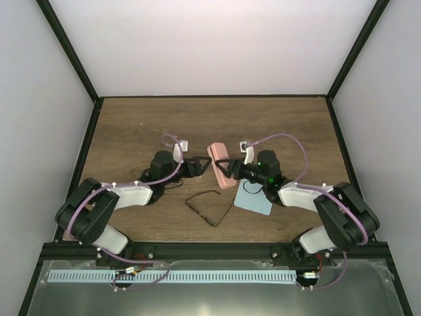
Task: Organize the sunglasses
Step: Pick up the sunglasses case from the center of the board, then open the sunglasses case at the center of the board.
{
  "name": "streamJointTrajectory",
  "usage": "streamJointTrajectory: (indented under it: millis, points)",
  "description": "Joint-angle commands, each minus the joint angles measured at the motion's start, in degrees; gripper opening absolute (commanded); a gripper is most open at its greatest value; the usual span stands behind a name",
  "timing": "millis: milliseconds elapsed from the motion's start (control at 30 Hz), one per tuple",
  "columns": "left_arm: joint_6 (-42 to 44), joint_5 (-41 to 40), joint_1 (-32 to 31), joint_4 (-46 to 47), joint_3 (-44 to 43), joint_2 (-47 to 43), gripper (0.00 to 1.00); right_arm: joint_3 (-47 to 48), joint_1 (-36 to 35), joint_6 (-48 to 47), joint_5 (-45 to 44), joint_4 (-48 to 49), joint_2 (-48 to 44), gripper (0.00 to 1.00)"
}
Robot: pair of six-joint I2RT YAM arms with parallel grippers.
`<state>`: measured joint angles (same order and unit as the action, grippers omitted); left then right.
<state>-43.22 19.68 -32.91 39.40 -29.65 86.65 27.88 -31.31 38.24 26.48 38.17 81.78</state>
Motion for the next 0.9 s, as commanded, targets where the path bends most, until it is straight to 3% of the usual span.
streamJointTrajectory:
  millis: [0,233,500,867]
  points:
    - [1.03,-0.35,-0.49,-0.71,-1.07,2.38,0.92,1.08,-0.68,-0.33,5.68,6.16,-1.82,0.71]
    - [-0.34,3.25,-0.96,0.08,-0.74,-0.93,0.97,1.45,-0.66,-0.64,5.00,5.38,-1.15,0.71]
    - [1.80,-0.40,-1.59,-4.54,-0.58,-4.90,0.97,1.74,-0.67,-0.11,6.39,6.21,-1.27,0.71]
    - [-1.14,-0.24,-1.46,-1.37,-1.29,4.66,0.97,1.90,-0.68,0.24,6.92,5.82,-3.54,0.72]
